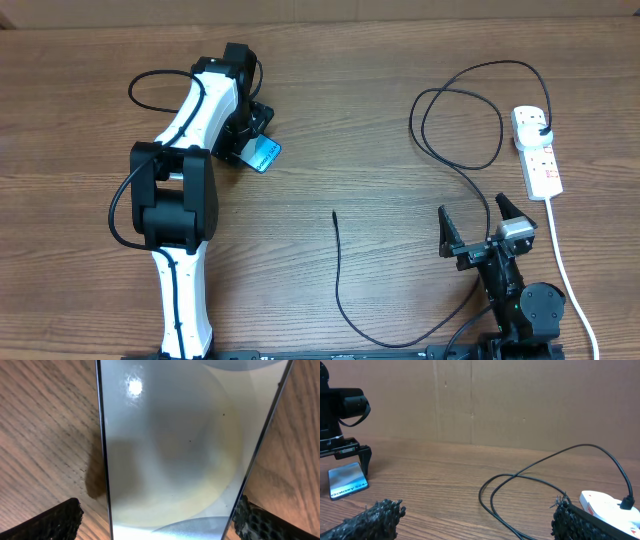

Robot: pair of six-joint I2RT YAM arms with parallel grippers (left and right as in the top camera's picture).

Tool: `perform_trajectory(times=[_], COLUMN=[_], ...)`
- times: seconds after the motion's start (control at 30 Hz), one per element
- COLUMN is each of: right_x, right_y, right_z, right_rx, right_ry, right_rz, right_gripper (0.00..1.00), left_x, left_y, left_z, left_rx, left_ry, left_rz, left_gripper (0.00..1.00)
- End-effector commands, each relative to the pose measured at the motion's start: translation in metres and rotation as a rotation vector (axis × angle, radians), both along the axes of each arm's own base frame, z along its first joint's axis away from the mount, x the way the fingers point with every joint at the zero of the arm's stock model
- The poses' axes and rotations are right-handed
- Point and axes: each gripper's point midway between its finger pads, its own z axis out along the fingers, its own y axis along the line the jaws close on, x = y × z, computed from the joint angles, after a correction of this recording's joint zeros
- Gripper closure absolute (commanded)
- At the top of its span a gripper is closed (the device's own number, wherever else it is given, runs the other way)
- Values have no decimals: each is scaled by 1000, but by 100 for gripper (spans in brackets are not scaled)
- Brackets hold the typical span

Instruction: Plug charger to phone and switch on socket

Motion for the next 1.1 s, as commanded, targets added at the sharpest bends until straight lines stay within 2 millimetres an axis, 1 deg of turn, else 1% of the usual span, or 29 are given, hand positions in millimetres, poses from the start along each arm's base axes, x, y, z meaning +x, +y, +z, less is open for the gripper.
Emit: perform_trajectory(times=[0.0, 0.1, 0.23, 0.37, 0.67, 1.07], right_x=[0, 0, 0, 0, 0, 0], right_y=[0, 0, 0, 0, 0, 0], right_z=[-2, -2, -2, -2, -2, -2], right_rx=[-1, -1, -1, -1, -1, -1], right_ry=[-3, -3, -3, -3, -3, -3], right_rz=[3, 3, 3, 3, 3, 3], right_gripper=[0, 0, 0, 0, 0, 0], left_x=[-10, -12, -9, -8, -5, -9], left_y=[3, 4, 6, 10, 19, 19], left_z=[-9, -8, -8, -8, -8, -9], left_rx=[34, 39, 53, 75, 59, 54], left_ry=[44, 52, 41, 32, 29, 46], left_rz=[13, 13, 18, 67, 98, 93], left_gripper=[0, 0, 0, 0, 0, 0])
